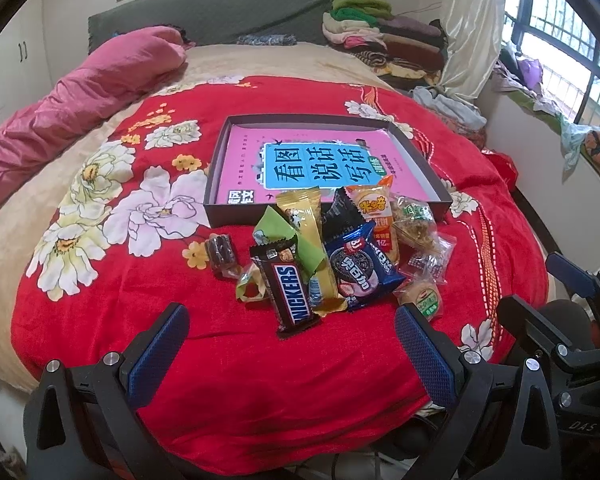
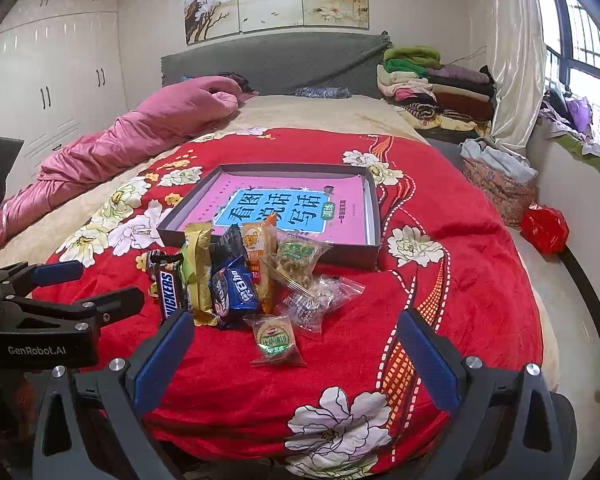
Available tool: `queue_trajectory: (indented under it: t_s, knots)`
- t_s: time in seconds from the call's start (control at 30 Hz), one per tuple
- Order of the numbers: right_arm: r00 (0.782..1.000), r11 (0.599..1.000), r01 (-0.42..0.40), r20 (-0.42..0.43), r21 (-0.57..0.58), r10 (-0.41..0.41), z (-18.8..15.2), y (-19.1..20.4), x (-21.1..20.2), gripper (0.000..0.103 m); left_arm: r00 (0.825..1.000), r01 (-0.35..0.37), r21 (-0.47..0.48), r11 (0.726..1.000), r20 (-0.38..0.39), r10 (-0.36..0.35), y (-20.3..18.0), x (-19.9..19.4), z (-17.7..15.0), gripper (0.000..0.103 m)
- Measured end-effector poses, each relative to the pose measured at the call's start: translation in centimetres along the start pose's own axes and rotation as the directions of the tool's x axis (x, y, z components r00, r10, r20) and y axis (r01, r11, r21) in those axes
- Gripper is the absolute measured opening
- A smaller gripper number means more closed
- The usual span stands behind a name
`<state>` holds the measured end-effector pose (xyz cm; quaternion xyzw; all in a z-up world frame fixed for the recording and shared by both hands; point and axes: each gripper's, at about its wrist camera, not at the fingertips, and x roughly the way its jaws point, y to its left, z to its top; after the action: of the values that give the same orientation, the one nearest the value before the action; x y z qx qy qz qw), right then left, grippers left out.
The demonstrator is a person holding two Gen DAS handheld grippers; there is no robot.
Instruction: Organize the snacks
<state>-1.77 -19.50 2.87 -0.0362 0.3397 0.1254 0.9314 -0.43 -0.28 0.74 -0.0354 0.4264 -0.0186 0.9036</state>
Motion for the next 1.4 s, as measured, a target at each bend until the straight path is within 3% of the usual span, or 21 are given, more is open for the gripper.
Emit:
queue_trajectory:
  t_s: [0.5, 0.93, 1.1, 1.23, 1.4]
  knots:
    - [0.999, 1.0, -0.026, -0.048, -0.001, 0.026, -0.3, 0.2, 1.5, 0.102, 1.0, 0.005, -0.026, 1.0, -0.029, -0.006, 0.8, 1.1, -0.1, 0.102]
    - [0.974, 0.996, -0.09, -0.207, 0.017, 0.092, -1.2, 0.4, 6.7, 0.099, 0.996, 0.015, -0.118, 0.993, -0.086, -0.026, 3.3, 4.1, 0.1, 0.102]
    - [0.951, 0.992, -0.12, -0.282, 0.034, 0.125, -1.8, 0.5, 8.8, 0.087, 0.993, 0.037, -0.149, 0.988, -0.104, -0.053, 3.5, 5.7, 0.3, 0.092]
    - [0.943, 0.991, -0.124, -0.303, 0.056, 0.135, -1.9, 0.1, 9.8, 0.078, 0.988, 0.06, -0.147, 0.987, -0.13, -0.08, 3.1, 6.9, 0.5, 0.076]
    - [0.936, 0.99, -0.129, -0.323, 0.051, 0.139, -1.9, 0.3, 10.9, 0.07, 0.982, 0.085, -0.158, 0.984, -0.155, -0.11, 2.8, 8.1, 0.5, 0.069]
